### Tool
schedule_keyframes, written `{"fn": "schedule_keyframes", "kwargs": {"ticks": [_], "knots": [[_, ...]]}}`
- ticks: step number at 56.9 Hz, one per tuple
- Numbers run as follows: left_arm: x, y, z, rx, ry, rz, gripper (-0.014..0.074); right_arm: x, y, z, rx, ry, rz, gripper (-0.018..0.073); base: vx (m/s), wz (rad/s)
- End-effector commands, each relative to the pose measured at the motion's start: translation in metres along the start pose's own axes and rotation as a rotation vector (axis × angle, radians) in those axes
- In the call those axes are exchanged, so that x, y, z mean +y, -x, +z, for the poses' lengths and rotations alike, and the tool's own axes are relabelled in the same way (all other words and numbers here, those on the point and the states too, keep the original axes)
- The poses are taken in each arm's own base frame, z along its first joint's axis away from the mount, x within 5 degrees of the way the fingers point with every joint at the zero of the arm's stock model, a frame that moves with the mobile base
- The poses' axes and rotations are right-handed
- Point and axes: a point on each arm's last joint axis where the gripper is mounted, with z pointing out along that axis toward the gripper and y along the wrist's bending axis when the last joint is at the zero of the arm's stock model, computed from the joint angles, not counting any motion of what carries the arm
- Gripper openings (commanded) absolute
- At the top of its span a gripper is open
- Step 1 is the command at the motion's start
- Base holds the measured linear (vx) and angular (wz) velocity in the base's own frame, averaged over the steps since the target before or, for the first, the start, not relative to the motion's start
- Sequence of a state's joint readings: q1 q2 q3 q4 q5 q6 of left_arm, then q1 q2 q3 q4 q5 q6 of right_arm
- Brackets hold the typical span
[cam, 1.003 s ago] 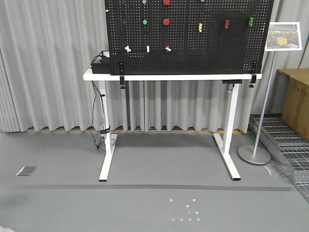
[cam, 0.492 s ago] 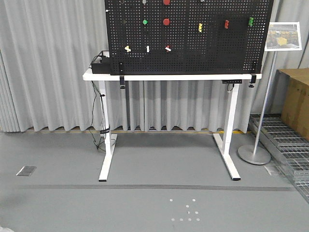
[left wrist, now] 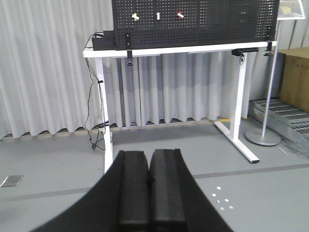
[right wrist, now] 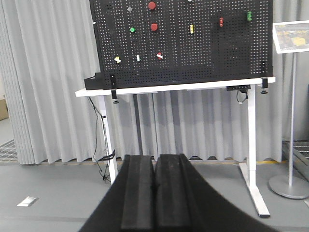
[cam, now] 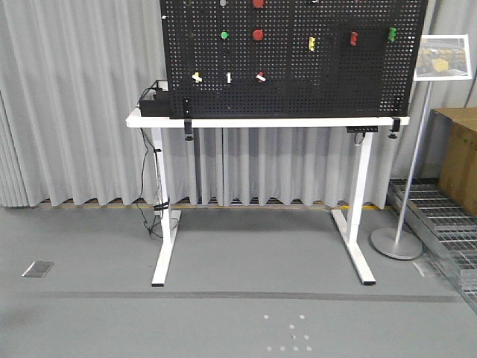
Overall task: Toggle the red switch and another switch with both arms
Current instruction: 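Drive the base forward up to the black pegboard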
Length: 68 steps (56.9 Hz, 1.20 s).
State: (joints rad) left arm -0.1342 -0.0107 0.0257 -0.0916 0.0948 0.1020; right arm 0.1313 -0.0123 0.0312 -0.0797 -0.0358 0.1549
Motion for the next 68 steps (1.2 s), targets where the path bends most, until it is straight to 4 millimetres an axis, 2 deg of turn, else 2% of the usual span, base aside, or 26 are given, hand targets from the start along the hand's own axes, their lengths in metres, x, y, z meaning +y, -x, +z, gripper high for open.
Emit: {"fn": "schedule_keyframes", "kwargs": {"ticks": [1, 28, 68], "knots": [[0.0009, 0.0017, -0.0007, -0.083, 0.011, -0.006, 0.0003, 0.0009, 0.0062, -0.0010, -0.085, 0.009, -0.019, -0.0006, 0.22, 0.06], [0.0009, 0.0017, -0.0007, -0.083, 0.011, -0.006, 0.0003, 0.0009, 0.0062, -0.0010, -0.085, 0.009, -0.019, -0.0006, 0.31, 0.11], [0.0009, 0.0017, -0.0007, -0.083, 0.011, -0.006, 0.0003, 0.0009, 0.0062, -0.0010, -0.085, 0.009, -0.019, -0.0006, 0.48, -0.05]]}}
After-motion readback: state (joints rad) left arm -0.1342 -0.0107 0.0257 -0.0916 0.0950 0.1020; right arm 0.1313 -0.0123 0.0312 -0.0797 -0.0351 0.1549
